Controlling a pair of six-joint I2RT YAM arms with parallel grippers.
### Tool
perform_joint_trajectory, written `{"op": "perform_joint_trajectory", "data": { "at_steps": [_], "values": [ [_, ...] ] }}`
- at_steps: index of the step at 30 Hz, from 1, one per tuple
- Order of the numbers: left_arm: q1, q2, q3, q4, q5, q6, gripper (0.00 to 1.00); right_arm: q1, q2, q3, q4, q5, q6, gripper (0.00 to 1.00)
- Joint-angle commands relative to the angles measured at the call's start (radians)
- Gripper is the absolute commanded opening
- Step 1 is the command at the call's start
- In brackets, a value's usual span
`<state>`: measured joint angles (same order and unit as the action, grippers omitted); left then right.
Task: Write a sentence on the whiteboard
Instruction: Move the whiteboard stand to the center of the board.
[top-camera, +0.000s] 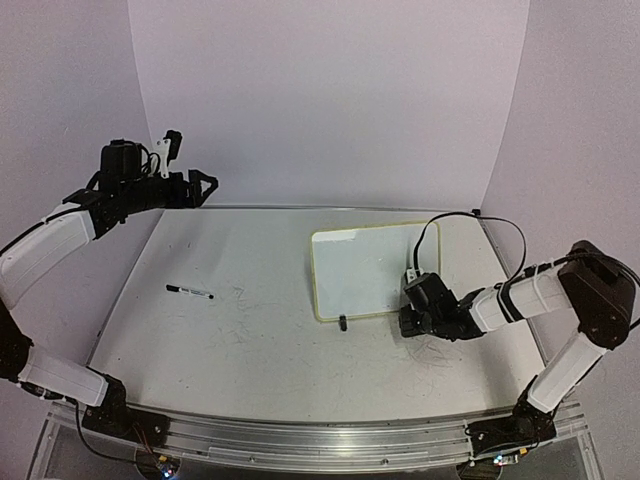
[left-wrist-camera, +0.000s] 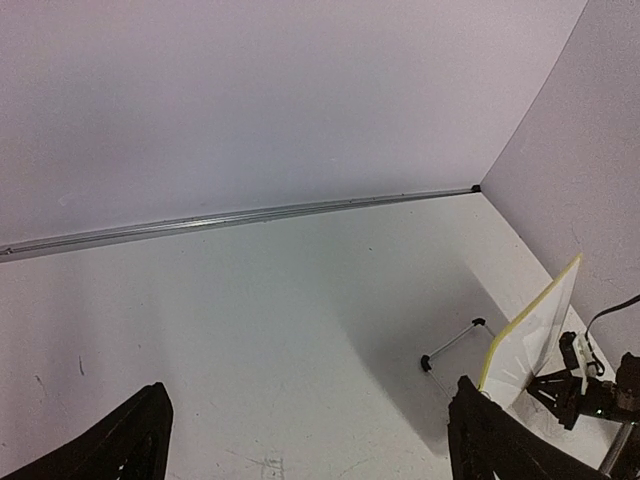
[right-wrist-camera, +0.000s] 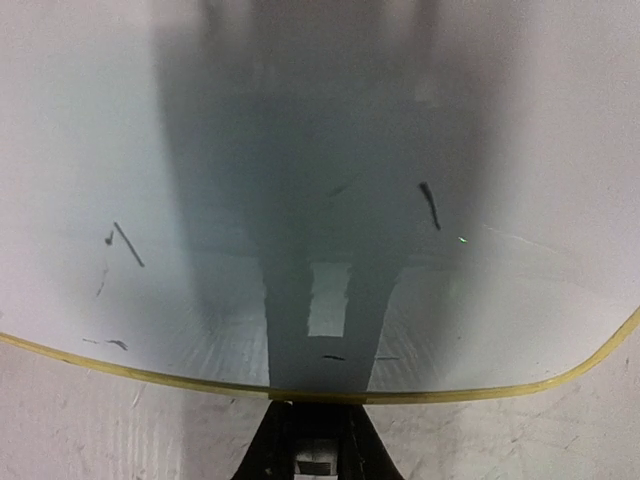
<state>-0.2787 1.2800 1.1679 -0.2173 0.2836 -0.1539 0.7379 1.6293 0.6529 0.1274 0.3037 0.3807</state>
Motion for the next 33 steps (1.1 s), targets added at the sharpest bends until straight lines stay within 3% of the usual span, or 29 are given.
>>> {"op": "perform_joint_trajectory", "data": {
  "at_steps": [1,12,14,18,22,33],
  "values": [
    [0.002,-0.007,-0.007,0.043,-0.010,0.016,0.97,0.066,-0.043,-0.021,0.137,-0.006,-0.033,0.00],
    [0.001,0.006,-0.014,0.049,-0.019,0.021,0.96,0.129,-0.028,-0.088,0.242,0.067,-0.009,0.01],
    [0.001,0.010,-0.014,0.049,-0.020,0.021,0.96,0.130,-0.039,-0.102,0.259,0.071,-0.003,0.09],
    [0.001,0.014,-0.016,0.049,-0.018,0.021,0.96,0.130,-0.061,-0.122,0.271,0.090,0.021,0.33],
    [-0.001,0.020,-0.016,0.049,-0.018,0.021,0.96,0.132,-0.109,-0.144,0.264,0.116,0.054,0.47],
    [-0.004,0.050,-0.020,0.050,-0.019,0.023,0.97,0.160,-0.295,-0.163,0.110,0.090,0.165,0.64]
  ]
}}
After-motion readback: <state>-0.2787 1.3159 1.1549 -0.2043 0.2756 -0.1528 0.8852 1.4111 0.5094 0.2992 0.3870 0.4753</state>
